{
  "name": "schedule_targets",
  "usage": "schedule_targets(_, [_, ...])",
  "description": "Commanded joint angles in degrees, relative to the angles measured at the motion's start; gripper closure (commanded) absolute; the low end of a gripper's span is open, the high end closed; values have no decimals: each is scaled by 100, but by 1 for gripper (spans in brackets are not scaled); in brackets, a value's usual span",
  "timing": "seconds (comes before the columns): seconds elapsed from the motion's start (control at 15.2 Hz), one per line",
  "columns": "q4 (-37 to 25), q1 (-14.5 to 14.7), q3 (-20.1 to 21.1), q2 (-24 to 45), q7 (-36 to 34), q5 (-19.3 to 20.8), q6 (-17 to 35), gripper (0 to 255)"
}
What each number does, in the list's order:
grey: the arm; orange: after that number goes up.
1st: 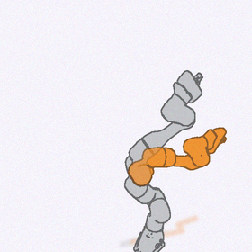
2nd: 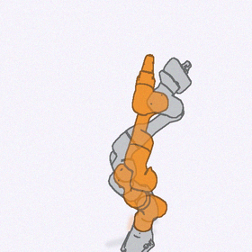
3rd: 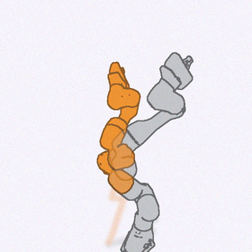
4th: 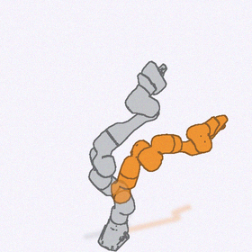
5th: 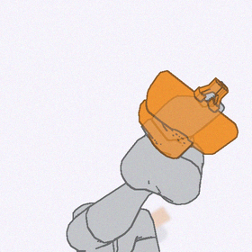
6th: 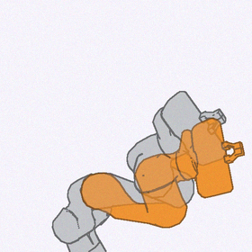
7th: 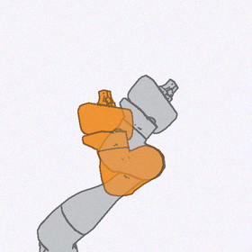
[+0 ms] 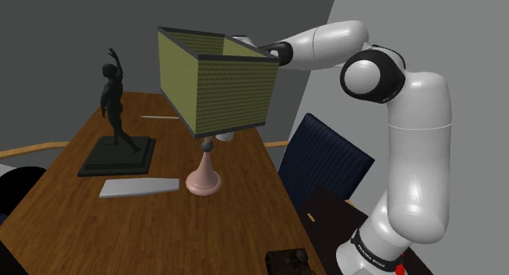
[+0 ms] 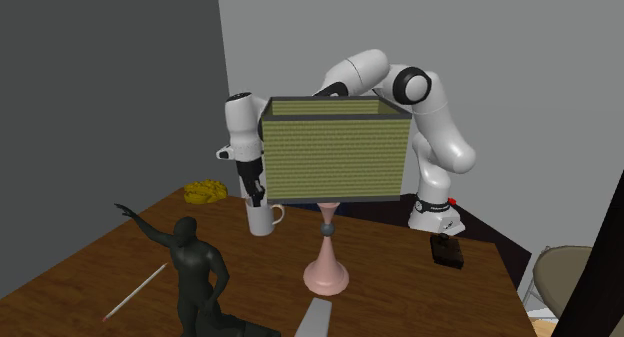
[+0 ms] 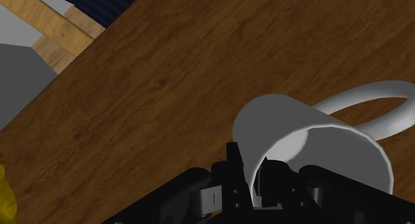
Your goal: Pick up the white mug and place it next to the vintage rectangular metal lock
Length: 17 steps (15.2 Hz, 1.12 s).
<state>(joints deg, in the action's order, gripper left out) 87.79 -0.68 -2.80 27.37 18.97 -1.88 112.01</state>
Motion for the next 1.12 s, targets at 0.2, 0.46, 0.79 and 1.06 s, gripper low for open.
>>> schedule_targets(0.2, [-244,-10,-6,-91,8,5,-335,255])
schedule_targets(0.46, [-458,-11,-8,-155,3,9,-612,255])
schedule_targets(0.79, [-767,-14,-10,-205,-3,14,-971,255])
schedule_targets(1.06, [-1053,-17,-12,-220,-8,16,-1272,255])
